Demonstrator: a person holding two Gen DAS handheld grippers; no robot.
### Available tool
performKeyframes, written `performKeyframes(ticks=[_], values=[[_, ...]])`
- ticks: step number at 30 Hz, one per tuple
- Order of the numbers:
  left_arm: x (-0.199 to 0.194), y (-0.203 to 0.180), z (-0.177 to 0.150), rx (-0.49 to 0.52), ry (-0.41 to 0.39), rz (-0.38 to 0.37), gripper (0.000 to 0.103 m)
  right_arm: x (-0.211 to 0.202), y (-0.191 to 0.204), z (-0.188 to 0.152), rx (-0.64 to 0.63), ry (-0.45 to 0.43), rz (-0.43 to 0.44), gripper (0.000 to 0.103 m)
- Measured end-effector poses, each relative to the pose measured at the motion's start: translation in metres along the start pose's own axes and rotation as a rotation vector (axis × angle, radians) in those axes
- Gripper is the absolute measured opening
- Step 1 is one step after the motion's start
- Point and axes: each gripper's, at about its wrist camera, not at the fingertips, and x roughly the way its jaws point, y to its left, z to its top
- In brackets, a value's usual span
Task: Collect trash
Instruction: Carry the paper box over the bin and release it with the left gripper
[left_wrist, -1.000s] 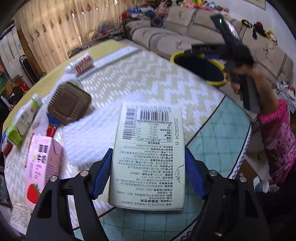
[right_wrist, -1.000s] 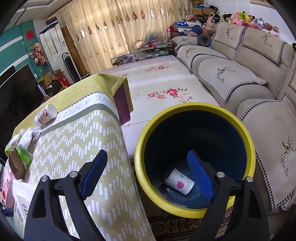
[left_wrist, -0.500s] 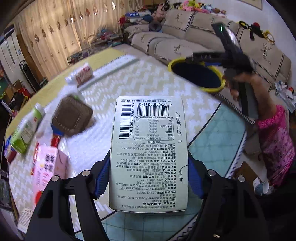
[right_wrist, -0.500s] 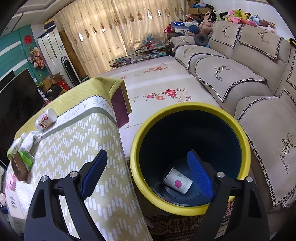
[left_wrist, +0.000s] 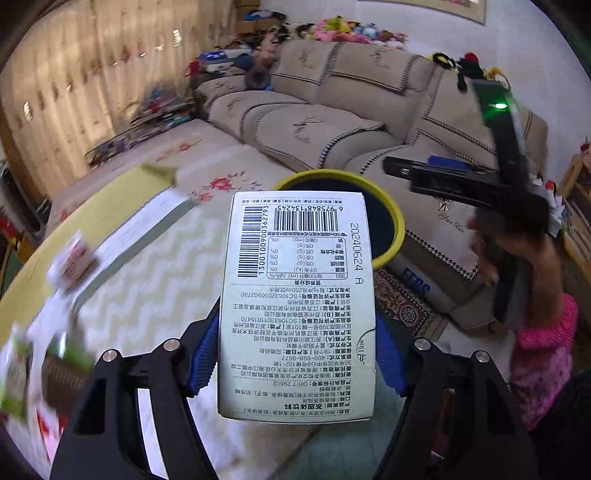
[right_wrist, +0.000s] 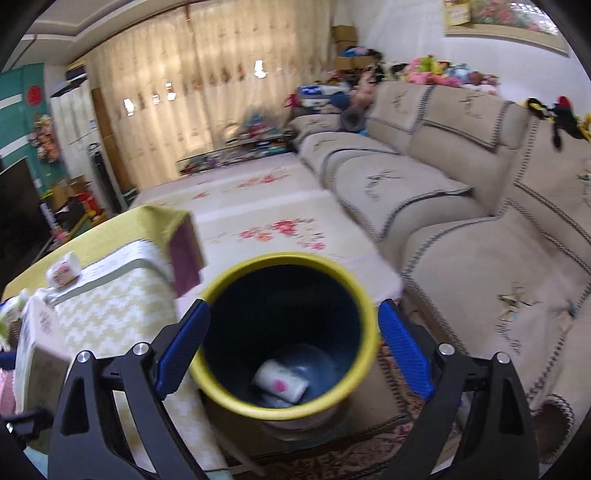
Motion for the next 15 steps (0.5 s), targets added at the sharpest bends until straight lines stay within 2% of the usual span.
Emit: performKeyframes(ticks=[4, 10, 15], values=[[0.046, -0.015, 0.033, 0.034, 0.042, -0.041, 0.071, -0.003, -0.03, 0.0, 0.03, -0.007, -0.078, 0.088], [0.111, -0.031, 0.079, 0.037, 0.092, -0.083, 0.071, -0.002, -0.068, -0.008, 0.087, 0.008, -0.118, 0.088], [0.15, -0.039, 0.106, 0.038, 0.095, -0.071, 0.071, -0.001, -0.082, -0.012, 0.105, 0.032, -0.131, 0.088]])
